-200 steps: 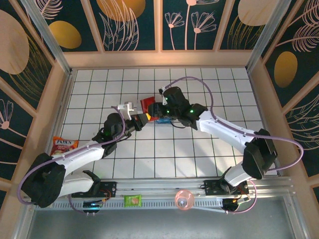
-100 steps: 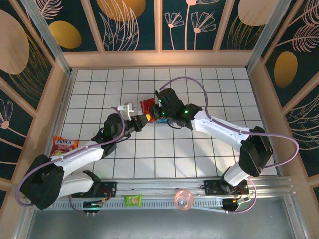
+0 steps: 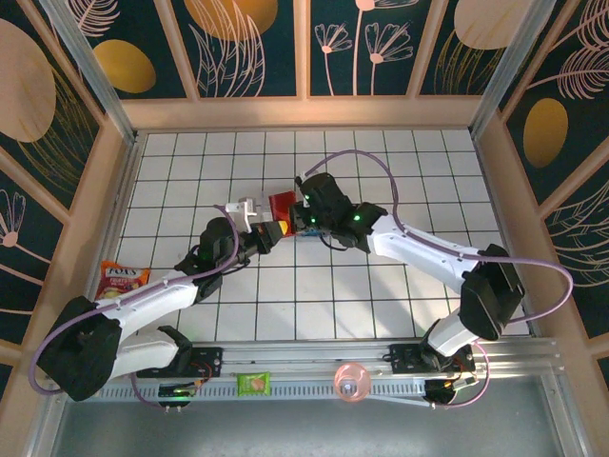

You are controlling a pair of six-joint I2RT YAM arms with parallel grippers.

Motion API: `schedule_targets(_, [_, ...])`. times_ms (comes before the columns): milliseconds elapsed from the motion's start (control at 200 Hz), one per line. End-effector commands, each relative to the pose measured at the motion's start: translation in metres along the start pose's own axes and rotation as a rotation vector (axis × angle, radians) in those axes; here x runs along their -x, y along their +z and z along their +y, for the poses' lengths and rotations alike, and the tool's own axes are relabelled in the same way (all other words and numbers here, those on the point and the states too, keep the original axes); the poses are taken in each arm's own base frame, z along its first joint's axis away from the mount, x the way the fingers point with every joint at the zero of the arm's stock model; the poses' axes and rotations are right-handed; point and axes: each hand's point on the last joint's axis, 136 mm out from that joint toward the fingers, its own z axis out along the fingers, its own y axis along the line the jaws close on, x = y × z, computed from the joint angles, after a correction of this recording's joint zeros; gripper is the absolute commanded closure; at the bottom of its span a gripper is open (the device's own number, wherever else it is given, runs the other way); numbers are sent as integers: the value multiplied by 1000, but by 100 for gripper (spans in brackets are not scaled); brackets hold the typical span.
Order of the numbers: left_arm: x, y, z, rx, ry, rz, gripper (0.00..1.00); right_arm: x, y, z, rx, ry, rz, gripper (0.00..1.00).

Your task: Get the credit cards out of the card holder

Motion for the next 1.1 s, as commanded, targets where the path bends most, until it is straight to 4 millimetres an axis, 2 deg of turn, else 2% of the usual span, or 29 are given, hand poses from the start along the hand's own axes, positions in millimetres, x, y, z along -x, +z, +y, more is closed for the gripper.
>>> schedule_targets(0, [16,-8,-24,-83,19,-57,100,5,-10,-58,-189,49,-44,100])
schedule_targets(265, [2,-8,-14,-56,-9,-3,100,-17,-16,-74,-190,93,1,100])
schedule_targets(410, [-23,-6,-7,-44,-40,125,100,-31,-25,-58,-58,95,49,100])
schedule_targets(490, [-45,-6,4,-15,-66,213,100,-48,-30,-47,19,111,104,100])
schedule_targets(571, [-67,-10,17,3,-115,289,100,-73,-29,-40,69,144,167,100])
schedule_targets(681, [-100,-14,34,40,-188,382,100,-114,-24,-41,58,160,255,100])
schedule_targets(761, [-116,-14,44,70,-223,432,100,-131,-22,-42,55,177,285,100])
schedule_targets(831, [-125,-12,51,89,-254,466,94,-140,-20,-45,46,187,302,100])
schedule_targets(1016, [-148,-10,68,154,-324,557,60,-161,-12,-49,9,174,348,100])
schedule_targets(1096, [-152,-11,74,185,-329,571,51,-165,-11,-52,-4,173,356,100])
